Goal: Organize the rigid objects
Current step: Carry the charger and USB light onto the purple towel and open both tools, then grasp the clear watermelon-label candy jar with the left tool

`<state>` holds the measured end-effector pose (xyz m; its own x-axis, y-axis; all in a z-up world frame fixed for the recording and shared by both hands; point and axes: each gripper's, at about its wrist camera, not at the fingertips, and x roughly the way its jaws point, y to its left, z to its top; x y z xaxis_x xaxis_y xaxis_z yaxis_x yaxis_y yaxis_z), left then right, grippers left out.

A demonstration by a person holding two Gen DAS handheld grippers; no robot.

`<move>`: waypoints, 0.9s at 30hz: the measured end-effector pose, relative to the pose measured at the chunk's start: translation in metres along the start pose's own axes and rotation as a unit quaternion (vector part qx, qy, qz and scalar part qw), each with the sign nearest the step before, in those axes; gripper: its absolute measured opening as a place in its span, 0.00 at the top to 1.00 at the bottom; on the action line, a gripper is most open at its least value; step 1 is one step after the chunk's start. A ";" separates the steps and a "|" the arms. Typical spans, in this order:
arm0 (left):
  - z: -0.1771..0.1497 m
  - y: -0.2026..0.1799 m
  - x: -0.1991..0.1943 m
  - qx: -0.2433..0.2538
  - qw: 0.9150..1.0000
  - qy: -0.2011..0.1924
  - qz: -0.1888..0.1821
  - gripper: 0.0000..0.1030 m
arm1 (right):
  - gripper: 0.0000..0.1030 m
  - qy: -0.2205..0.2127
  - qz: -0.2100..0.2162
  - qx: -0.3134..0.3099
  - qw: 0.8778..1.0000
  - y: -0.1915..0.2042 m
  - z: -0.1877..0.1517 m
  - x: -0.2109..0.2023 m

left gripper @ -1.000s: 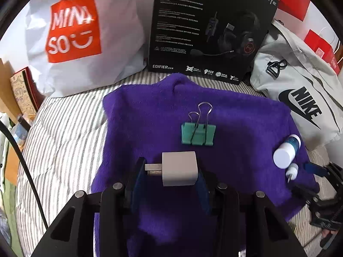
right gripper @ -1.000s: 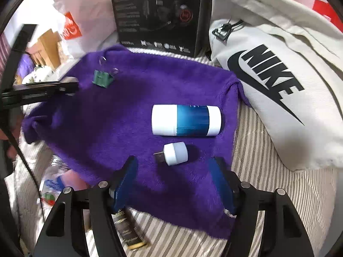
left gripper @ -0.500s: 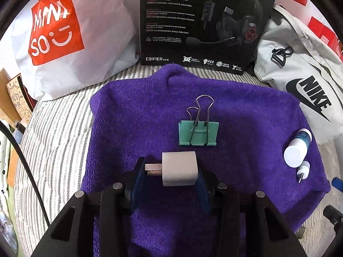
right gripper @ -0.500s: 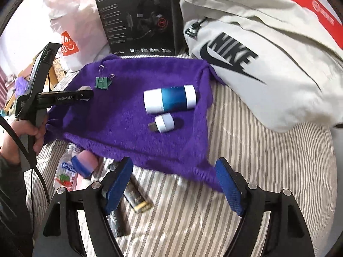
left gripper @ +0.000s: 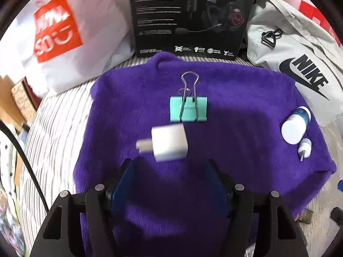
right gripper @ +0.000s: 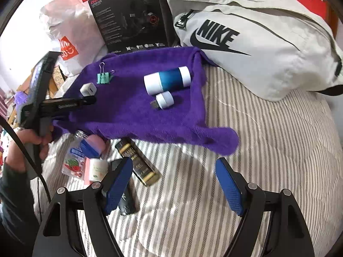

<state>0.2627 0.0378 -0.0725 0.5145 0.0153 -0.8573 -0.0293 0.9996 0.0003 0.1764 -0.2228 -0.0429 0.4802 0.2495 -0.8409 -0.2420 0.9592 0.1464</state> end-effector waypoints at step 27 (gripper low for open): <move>-0.113 -0.059 -0.063 0.039 0.999 0.010 -0.023 0.33 | 0.16 -0.028 -0.010 -0.021 0.999 -0.004 -0.071 0.009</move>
<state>0.1351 -0.0245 -0.0764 0.4960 -0.0302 -0.8678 0.0605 0.9982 -0.0001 0.1213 -0.2334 -0.0878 0.5310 0.2385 -0.8131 -0.2662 0.9579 0.1071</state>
